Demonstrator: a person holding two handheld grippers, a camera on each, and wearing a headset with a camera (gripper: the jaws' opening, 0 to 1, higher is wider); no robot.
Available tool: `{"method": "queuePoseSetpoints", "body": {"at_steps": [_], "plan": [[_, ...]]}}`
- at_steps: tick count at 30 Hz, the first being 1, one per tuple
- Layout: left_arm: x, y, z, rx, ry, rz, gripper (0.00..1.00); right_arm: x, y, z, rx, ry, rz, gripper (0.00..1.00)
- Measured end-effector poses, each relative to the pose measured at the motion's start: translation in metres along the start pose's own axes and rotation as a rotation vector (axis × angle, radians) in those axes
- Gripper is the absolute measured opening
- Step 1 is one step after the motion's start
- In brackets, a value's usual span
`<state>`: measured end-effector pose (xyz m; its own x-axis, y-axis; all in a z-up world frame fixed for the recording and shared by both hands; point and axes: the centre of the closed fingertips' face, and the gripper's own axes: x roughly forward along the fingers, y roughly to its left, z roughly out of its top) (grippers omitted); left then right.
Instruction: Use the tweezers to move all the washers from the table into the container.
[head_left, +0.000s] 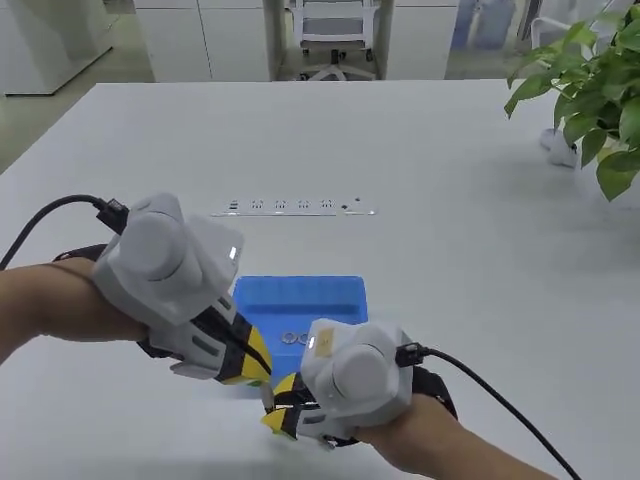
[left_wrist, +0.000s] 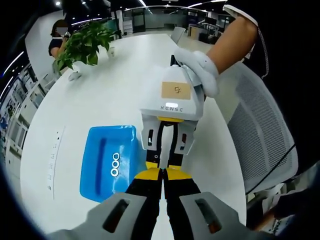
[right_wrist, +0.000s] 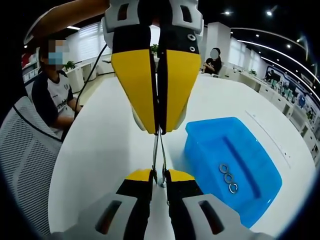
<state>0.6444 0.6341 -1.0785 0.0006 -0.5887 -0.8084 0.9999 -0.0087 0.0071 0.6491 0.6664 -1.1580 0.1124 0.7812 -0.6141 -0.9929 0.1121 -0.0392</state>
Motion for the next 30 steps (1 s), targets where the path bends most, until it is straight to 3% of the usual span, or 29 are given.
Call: {"method": "queuePoseSetpoints", "body": {"at_steps": [19,30], "plan": [[0.0007,0.0031,0.0013,-0.021,-0.015,-0.007,0.05,-0.0004,0.0001,-0.0024,0.042,0.010,0.016,0.09],[-0.0079,0.0008,0.0038,-0.024,-0.021,-0.006,0.05,-0.0063,0.0034,0.0028,0.023,0.015,0.031,0.09]]}}
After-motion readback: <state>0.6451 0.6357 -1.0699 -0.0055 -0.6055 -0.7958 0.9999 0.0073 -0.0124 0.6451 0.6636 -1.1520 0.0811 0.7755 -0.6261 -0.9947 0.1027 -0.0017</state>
